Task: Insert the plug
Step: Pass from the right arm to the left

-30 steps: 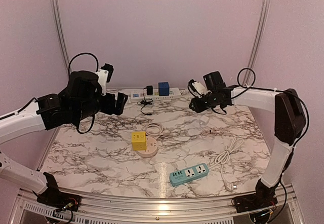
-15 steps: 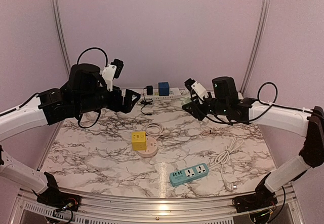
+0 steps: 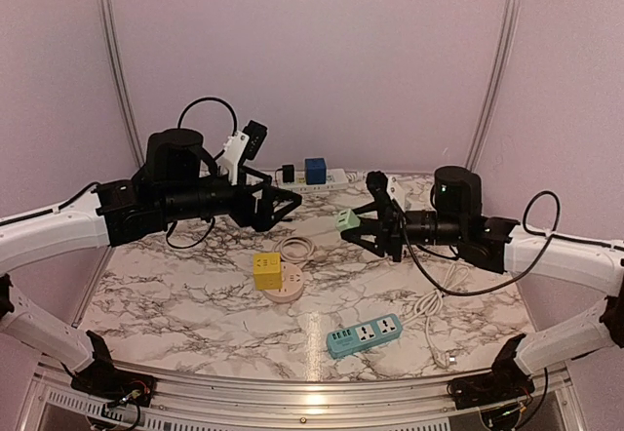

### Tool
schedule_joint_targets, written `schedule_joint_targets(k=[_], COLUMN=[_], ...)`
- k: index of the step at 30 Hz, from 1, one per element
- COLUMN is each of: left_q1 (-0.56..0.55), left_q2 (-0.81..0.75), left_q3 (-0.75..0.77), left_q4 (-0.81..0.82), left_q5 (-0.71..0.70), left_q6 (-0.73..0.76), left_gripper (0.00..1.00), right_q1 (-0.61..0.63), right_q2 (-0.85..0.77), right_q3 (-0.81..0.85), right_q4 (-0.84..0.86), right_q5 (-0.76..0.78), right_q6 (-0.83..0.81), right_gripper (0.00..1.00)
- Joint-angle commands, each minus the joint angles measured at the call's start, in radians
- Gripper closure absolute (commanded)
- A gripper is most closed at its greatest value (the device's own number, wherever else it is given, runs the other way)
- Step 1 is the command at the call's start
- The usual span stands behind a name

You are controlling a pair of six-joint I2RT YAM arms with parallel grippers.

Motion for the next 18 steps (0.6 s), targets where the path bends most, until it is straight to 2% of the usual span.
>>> schedule_joint_targets(k=[1,5,8,11,15,18], left_q1=[-0.003,-0.02,-0.038,-0.043,-0.053,-0.053], left_q2=[0.113,0.171,0.163,0.172,0.213,0.243], left_q3=[0.147,0.18,0.146,0.163,0.229,0.238], left_q4=[0.002,0.031,0.114,0.111,0.02,0.018], left_q5=[0.046,0.145,0.195,0.248,0.154,0.122], left_q6=[-0.086,-0.146,-0.136,-0.14,-0.186,-0.218], left_gripper=[0.01,0.01,0.01,0.01,0.01,0.01], right_q1=[0.057,0.076,0.077,0.092,0.117,0.118], right_q2=[-0.058,-0.09,-0.103,-0.111,-0.111,-0.116], right_q3=[-0.016,-0.057,-0.07,-0.069,-0.06,-0.069], right_q4=[0.07,0.127,0.158,0.152,0.127,0.149], right_q5=[0.005,0.022,0.006,0.049,0.148,0.149], right_q6=[-0.105,-0.148,-0.152,-0.189,-0.259,-0.299], right_gripper=[0.8,0.8,0.81,0.81,0.81,0.81])
